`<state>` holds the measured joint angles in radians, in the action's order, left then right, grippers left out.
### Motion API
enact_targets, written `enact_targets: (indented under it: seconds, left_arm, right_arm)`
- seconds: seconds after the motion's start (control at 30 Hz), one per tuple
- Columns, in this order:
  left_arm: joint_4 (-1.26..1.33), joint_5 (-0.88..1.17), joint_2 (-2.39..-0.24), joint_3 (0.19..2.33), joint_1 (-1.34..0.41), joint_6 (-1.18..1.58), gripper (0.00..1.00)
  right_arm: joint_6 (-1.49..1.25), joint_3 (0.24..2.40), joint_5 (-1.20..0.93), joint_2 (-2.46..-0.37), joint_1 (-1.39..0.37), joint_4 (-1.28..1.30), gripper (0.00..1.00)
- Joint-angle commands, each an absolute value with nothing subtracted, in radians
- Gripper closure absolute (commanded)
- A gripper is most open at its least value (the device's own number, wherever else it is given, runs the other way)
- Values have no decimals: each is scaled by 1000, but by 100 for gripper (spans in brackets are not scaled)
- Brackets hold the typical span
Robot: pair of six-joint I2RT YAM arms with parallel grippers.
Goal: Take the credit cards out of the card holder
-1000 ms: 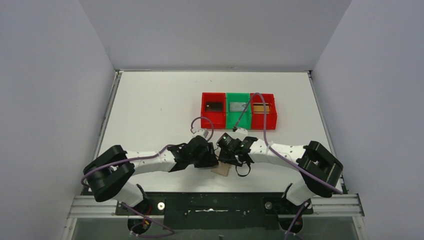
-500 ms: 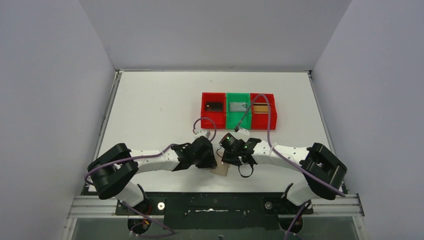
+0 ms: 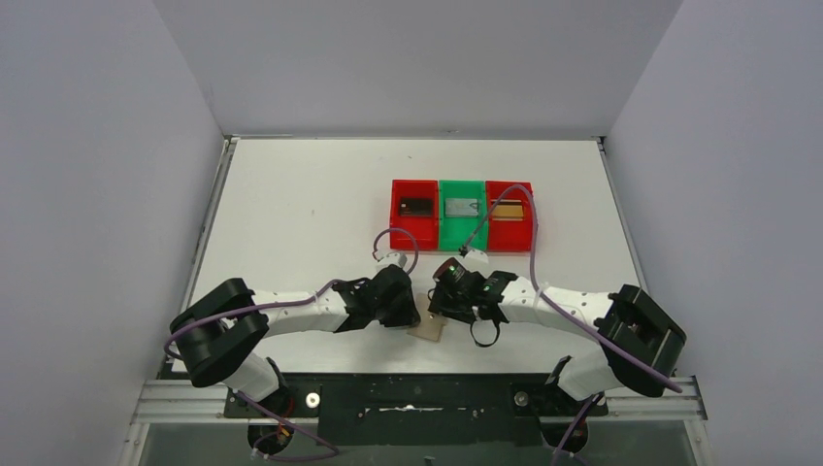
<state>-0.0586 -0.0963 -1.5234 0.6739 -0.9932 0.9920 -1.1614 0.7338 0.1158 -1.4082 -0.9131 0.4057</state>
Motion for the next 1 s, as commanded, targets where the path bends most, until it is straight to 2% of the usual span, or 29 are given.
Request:
enact_targets:
  seconds: [0.0,0.2,0.33,0.43,0.67,0.73,0.83,0.97]
  left_arm:
    - [-76,-103,-1527,661,-999,998,76]
    - [-58,-95,-1511,637,-997,1012,78]
    - [-58,-96,-1508,636,-997,1019,79]
    - [-59,-98,-1507,637,-997,1018,80]
    - [-64,-112,-1508,633,-994,1028,82]
    - [-64,-115,-1510,630,-994,1032,82]
    - [-64,-114,-1509,624,-994,1041,83]
    - [-62,-112,-1513,622,-992,1041,84]
  right_arm:
    - [-1167,784,137,-1426,-942,399,47]
    - [-1199,799,137,-1498,-956,411,46]
    - [-1212,806,174,-1512,-961,450,55]
    - [-1208,793,176,-1494,-961,442,66]
    - [-1179,729,154,-1391,-954,333,77]
    - [-1178,709,151,-1364,-951,307,91]
    - [-1167,683,108,-1334,-931,251,97]
    - [-1170,661,89,-1311,-905,250,96]
